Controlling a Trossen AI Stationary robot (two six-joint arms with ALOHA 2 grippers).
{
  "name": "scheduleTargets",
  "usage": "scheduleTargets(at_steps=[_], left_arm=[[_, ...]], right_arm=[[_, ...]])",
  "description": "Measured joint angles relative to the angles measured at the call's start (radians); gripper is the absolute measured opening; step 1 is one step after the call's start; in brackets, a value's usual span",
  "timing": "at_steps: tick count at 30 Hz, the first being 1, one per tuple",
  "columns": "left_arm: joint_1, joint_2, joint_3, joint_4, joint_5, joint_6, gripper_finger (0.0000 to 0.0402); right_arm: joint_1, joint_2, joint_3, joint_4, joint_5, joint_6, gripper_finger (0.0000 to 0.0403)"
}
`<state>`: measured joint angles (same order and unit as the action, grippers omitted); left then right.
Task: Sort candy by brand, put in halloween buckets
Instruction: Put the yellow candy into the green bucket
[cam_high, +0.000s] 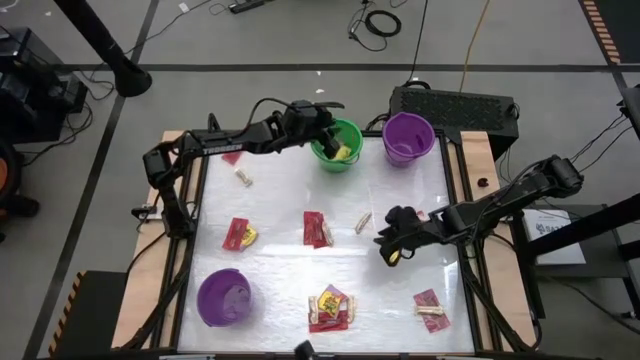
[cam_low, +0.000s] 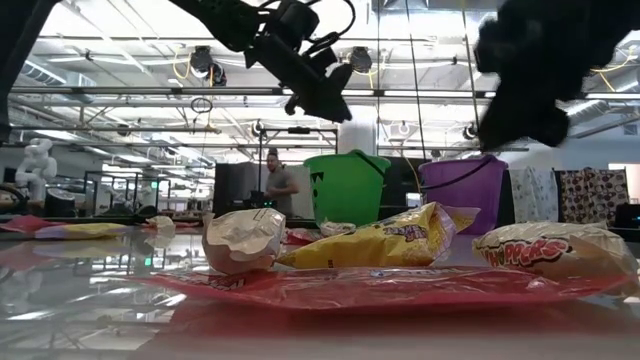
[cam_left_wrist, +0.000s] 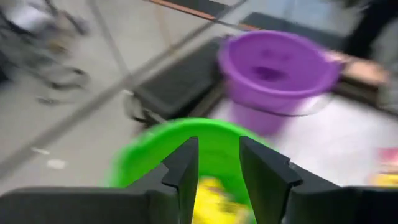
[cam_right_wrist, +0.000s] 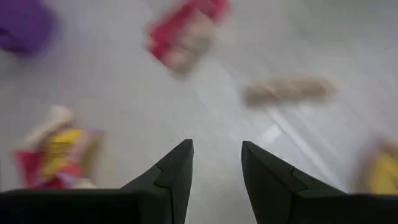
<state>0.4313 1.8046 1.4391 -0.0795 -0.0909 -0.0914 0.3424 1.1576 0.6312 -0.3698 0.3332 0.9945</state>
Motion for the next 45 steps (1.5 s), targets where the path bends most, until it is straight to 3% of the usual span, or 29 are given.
scheduleTargets(at_steps=[5, 10, 16, 21, 29, 35, 41, 45], left_arm=[[-0.048, 0.0, 0.0, -0.023, 0.169, -0.113, 0.0127], [-0.113, 0.0, 0.0, -0.059, 0.174, -0.067, 0.0127], [-0.151, 0.0, 0.0, -0.066, 0.157, -0.059, 0.0128], [-0.17, 0.0, 0.0, -0.066, 0.157, -0.065, 0.0128], [-0.174, 0.0, 0.0, -0.065, 0.15, -0.206, 0.0128], [-0.179, 0.0, 0.0, -0.065, 0.15, -0.289, 0.0128], [-0.206, 0.0, -0.001, -0.065, 0.149, -0.323, 0.0128], [-0.237, 0.0, 0.0, -0.065, 0.147, -0.348, 0.0128]], right_arm=[[0.0, 0.0, 0.0, -0.305, 0.007, 0.3, 0.013], [0.0, 0.0, 0.0, -0.448, 0.022, 0.39, 0.013], [-0.011, 0.002, 0.0, -0.47, 0.12, 0.375, 0.013], [-0.042, 0.032, 0.0, -0.485, 0.138, 0.301, 0.013], [-0.154, 0.1, 0.0, -0.469, 0.162, 0.217, 0.013], [-0.236, 0.128, -0.001, -0.444, 0.087, 0.124, 0.013], [-0.309, 0.17, -0.039, -0.311, 0.026, -0.005, 0.0128], [-0.349, 0.185, -0.076, -0.245, -0.034, -0.058, 0.01]])
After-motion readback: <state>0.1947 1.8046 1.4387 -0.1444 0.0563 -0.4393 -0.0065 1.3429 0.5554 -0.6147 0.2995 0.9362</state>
